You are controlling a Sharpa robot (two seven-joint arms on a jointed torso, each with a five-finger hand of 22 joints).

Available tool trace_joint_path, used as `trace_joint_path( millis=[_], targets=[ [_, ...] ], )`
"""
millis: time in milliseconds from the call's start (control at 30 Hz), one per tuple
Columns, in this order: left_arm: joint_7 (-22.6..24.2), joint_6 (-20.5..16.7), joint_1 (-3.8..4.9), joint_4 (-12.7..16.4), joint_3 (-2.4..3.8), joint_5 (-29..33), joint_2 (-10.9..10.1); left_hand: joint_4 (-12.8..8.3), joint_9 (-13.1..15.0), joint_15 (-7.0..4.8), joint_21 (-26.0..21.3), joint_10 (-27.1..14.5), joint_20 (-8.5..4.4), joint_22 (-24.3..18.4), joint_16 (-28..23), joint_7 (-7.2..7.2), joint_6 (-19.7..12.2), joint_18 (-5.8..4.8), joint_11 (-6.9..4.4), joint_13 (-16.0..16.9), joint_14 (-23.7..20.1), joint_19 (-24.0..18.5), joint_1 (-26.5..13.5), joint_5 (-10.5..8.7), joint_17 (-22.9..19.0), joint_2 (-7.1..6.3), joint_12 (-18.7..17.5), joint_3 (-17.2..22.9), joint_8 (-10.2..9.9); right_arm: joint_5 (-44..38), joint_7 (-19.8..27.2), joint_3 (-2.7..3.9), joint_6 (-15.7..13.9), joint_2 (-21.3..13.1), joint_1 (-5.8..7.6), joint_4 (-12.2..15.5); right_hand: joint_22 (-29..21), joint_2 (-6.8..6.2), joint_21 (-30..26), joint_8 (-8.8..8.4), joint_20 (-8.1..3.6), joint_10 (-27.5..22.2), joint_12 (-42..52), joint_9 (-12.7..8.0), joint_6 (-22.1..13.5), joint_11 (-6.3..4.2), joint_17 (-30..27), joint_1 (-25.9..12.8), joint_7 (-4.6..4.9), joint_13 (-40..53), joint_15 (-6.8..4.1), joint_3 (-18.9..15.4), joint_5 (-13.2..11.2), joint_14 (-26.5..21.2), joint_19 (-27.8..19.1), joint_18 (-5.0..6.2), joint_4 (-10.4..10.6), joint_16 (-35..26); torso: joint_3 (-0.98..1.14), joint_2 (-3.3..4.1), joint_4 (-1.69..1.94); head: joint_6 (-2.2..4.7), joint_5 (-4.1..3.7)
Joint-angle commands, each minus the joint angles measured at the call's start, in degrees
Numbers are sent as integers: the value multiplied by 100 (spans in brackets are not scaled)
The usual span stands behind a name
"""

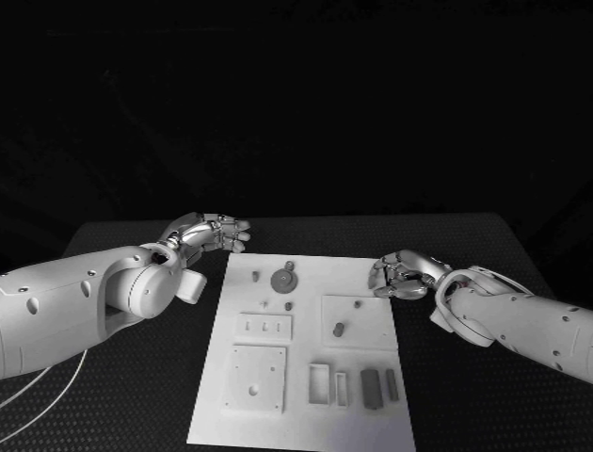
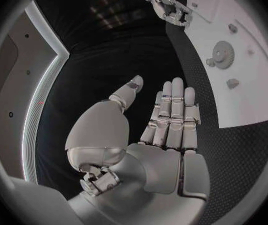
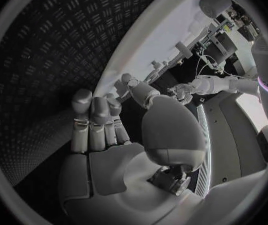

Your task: Assemble the parts on the task board

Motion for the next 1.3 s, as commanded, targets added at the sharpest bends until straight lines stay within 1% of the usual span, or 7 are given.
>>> trace_joint_path(
  millis=[33, 133, 400, 767, 900, 1100, 1300],
  targets=[
    [47, 95, 2, 12, 3, -27, 9, -15, 6, 17, 30, 11, -46, -9, -24, -3, -1, 48, 16, 6, -9, 4, -25, -32, 7, 12, -5, 23, 16, -8, 42, -14, 38, 15, -38, -14, 103, 80, 11, 32, 5, -275, 23, 11, 615, -4, 7, -3, 80, -11, -63, 41, -27, 0, -36, 267, 10, -20, -6, 0, 1, -11, 8],
    [41, 94, 2, 11, 3, -29, 3, -15, 6, 18, 30, 10, -46, -10, -25, -2, -2, 48, 16, 6, -9, 3, -25, -32, 8, 12, -5, 23, 15, -8, 47, -14, 38, 29, -51, -19, 105, 106, 27, 113, 4, -267, 26, 51, 759, -55, 14, -10, 25, -20, -110, 57, -28, 1, -41, 267, 2, -21, -8, -6, -10, -22, 18],
    [34, 104, 2, 10, 4, -32, 6, -16, 6, 18, 30, 9, -46, -11, -26, -2, -4, 48, 17, 6, -10, 2, -27, -32, 9, 12, -6, 23, 14, -3, 29, -14, 0, 43, -53, -26, 104, 166, 46, 168, 1, -249, 33, 89, 858, -99, 23, -38, -21, -30, -152, 53, -27, 10, -41, 267, -14, -21, -8, -11, -12, -27, 18],
    [20, 107, 2, 5, 4, -46, 13, -17, 7, 18, 31, 6, -46, -12, -29, -1, -6, 47, 18, 6, -10, 1, -27, -32, 11, 12, -7, 23, 12, -1, 3, -14, 13, 85, -53, -3, 102, 241, 66, 227, -6, -227, 38, 134, 964, -140, 34, -78, -65, -43, -190, 42, -28, 23, -37, 267, -43, -19, -8, -11, -13, -32, 20],
    [17, 106, 2, 0, 4, -47, 12, -17, 7, 18, 31, 6, -46, -12, -30, 0, -7, 47, 18, 7, -11, 0, -27, -32, 12, 13, -7, 23, 12, 1, -3, -14, 0, 118, -53, -30, 101, 253, 71, 242, -7, -222, 39, 147, 990, -151, 36, -96, -77, -46, -200, 35, -28, 27, -36, 267, -50, -19, -7, -14, -12, -35, 18],
    [19, 112, 2, 2, 4, -48, 13, -19, 7, 18, 32, 5, -46, -13, -31, 0, -8, 48, 19, 7, -11, 0, -26, -32, 12, 13, -8, 24, 11, 1, -12, -15, -16, 139, -53, -33, 101, 248, 74, 248, -7, -221, 39, 154, 999, -156, 38, -107, -82, -48, -205, 27, -28, 28, -36, 267, -56, -19, -11, -15, -11, -42, 13],
    [11, 114, 2, 7, 4, -49, 3, -19, 8, 19, 32, 4, -46, -13, -32, 1, -9, 47, 19, 7, -11, -1, -26, -33, 14, 13, -8, 24, 10, -8, -42, -15, -30, 133, -53, -27, 97, 297, 78, 265, -10, -215, 38, 172, 1028, -169, 40, -117, -96, -53, -217, 38, -27, 32, -34, 267, -57, -21, -10, -14, -11, -38, 10]
  ],
)
